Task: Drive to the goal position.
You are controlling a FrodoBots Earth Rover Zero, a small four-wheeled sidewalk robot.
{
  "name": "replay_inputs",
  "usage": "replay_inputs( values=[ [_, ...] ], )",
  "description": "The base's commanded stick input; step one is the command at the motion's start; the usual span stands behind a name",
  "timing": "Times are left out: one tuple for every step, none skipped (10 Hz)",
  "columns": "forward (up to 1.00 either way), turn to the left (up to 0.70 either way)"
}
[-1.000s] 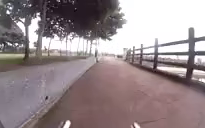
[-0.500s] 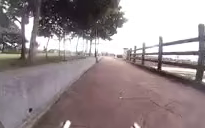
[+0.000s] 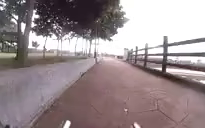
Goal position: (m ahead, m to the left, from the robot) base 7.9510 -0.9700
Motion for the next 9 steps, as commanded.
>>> replay_inputs(
  values=[
    [0.7, 0.07],
    [0.7, 0.07],
    [0.7, 0.07],
    [0.7, 0.07],
    [0.7, 0.07],
    [0.7, 0.07],
    [0.7, 0.07],
    [0.7, 0.07],
    [0.7, 0.07]
  ],
)
